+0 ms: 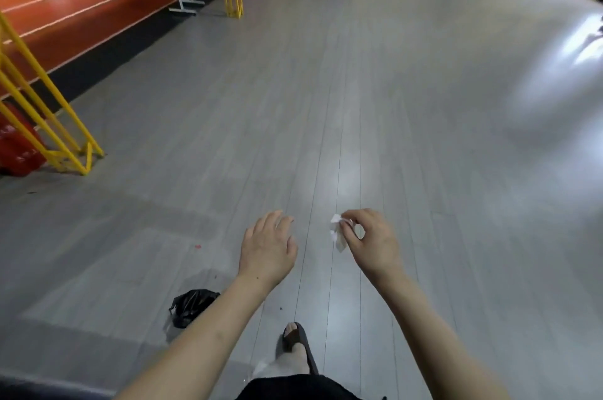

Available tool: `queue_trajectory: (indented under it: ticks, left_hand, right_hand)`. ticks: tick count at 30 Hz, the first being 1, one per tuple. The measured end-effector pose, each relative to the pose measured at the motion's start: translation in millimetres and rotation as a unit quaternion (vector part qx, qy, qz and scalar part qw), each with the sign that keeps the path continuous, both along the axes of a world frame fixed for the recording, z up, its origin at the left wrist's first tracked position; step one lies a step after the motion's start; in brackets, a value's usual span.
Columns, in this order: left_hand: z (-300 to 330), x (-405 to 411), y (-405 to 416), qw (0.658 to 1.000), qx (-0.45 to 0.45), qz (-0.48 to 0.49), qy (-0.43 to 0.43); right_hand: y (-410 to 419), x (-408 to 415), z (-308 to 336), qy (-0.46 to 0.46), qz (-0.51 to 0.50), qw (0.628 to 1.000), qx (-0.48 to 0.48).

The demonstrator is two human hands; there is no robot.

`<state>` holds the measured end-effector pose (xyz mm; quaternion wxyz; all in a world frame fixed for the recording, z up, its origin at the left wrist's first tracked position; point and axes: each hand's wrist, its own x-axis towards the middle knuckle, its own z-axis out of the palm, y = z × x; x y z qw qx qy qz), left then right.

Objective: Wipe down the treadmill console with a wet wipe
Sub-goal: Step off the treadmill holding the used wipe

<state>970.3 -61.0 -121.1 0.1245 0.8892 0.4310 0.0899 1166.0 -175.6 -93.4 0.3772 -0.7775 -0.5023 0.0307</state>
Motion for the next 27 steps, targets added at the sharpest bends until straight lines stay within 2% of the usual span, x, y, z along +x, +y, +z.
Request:
queue_trajectory:
  ticks: [6, 9, 11, 14, 17, 21, 24, 27]
  left_hand:
    - [-98, 64, 148, 0.996, 0.016, 0.081, -0.035]
    - [-136, 81, 221, 0.991, 0.005, 0.131, -0.023]
    - [-155, 71, 243, 0.985, -0.025, 0.169, -0.015]
    - [-165, 44, 259, 0.976, -0.02, 0.214, 0.023]
    - [-167, 25, 287, 0.958, -0.025, 0.284, 0.026]
    - [-193, -15, 304, 0.917, -0.021, 0.397, 0.028]
    - [-214, -40, 300, 0.871, -0.042, 0.489, 0.036]
    - [-234, -39, 279, 0.805, -0.043, 0.591, 0.023]
  right_hand:
    - [172, 60, -76, -0.077, 0.068, 0.994, 0.033]
    - [260, 88, -118, -0.08, 0.086, 0.992, 0.055]
    - [295, 92, -138, -0.064, 0.112, 0.991, 0.026]
    - [339, 79, -162, -0.055, 0.178, 0.982, 0.015]
    - [406, 58, -177, -0.05, 0.261, 0.964, 0.007]
    - [487, 0, -203, -0.041, 0.396, 0.917, -0.022]
    - [543, -56, -227, -0.052, 0.527, 0.848, -0.02]
    - [578, -101, -249, -0.054, 0.638, 0.768, -0.034]
